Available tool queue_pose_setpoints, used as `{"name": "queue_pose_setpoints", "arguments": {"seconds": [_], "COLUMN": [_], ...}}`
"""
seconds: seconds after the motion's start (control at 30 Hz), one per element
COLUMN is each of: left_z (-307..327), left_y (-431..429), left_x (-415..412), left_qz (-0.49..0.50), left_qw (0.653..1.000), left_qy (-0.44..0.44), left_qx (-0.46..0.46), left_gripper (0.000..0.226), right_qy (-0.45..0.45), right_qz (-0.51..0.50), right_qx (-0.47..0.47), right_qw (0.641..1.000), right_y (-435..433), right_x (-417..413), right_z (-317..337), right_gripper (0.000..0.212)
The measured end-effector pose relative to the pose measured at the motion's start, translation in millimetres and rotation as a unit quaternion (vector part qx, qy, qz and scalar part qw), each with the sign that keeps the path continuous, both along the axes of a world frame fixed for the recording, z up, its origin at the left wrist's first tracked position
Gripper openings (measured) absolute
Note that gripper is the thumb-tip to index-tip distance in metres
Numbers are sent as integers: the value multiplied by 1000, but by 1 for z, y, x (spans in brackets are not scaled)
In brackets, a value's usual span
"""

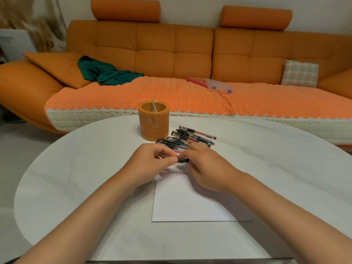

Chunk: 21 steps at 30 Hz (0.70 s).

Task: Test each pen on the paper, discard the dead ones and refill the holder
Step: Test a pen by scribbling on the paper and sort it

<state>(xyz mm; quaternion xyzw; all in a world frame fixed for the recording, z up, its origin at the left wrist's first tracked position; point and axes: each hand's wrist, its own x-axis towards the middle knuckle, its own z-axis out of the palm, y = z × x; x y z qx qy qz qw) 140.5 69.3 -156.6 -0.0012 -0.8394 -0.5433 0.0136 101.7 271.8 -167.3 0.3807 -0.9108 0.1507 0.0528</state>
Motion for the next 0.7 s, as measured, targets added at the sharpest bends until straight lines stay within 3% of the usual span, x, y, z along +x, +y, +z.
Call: {"name": "queue_pose_setpoints", "arguments": {"seconds": [0.17, 0.37, 0.53, 0.7], "left_z": [-5, -15, -22, -29], "left_y": [-24, -37, -39, -32], "left_x": [-16, -30, -44, -52], "left_qz": [40, -34, -67, -61], "left_qw": [987, 940, 921, 920], "left_qy": [46, 82, 136, 175], "left_qx": [-150, -330, -360, -345], "left_gripper": [11, 8, 6, 26], "right_qy": [-40, -39, -20, 27], "right_qz": [-37, -70, -92, -125], "right_qx": [-29, -22, -34, 51], "right_qw": [998, 997, 995, 990], "right_y": [10, 11, -1, -18], "right_x": [-11, -17, -39, -61], "right_z": [-6, -4, 4, 4], "right_gripper": [26, 11, 12, 13]}}
